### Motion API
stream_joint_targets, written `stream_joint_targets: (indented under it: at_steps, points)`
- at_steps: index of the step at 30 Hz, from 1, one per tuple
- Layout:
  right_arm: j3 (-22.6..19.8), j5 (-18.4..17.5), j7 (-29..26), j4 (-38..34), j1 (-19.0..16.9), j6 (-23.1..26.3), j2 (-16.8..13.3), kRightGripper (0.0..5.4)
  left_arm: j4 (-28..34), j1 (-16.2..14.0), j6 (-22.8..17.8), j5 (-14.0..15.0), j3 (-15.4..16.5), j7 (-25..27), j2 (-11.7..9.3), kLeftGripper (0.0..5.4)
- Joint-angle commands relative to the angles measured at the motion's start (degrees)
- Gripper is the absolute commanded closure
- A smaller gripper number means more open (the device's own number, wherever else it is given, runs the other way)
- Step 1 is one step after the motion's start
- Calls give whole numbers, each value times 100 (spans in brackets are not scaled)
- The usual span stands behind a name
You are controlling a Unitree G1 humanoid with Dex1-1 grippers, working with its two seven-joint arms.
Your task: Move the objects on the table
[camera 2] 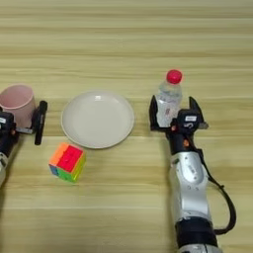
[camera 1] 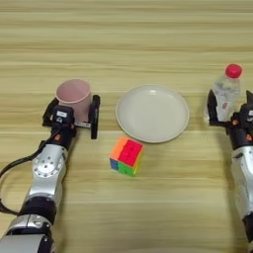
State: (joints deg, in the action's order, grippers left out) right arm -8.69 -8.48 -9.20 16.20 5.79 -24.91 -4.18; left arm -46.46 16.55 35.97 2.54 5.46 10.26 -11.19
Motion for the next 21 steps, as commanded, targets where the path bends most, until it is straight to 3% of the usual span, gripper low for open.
stream_joint_targets:
  at_steps: [1, 6, 12, 21]
  points:
    - [-1, -189, -129, -418, -304, 292, -62, 4, -18, 71, -58, -23, -3, 1, 17, 0]
    - [-34, -494, -437, -624, -414, 481, -176, 4, -67, 112, -50, -38, -9, 3, 28, 0]
    - [-24, -579, -577, -843, -553, 591, -239, 4, -75, 120, -41, -33, 13, -6, 5, 0]
    - [36, -845, -1455, -1257, -1222, 758, -694, 4, -119, 169, -48, -14, 34, 31, -27, 0]
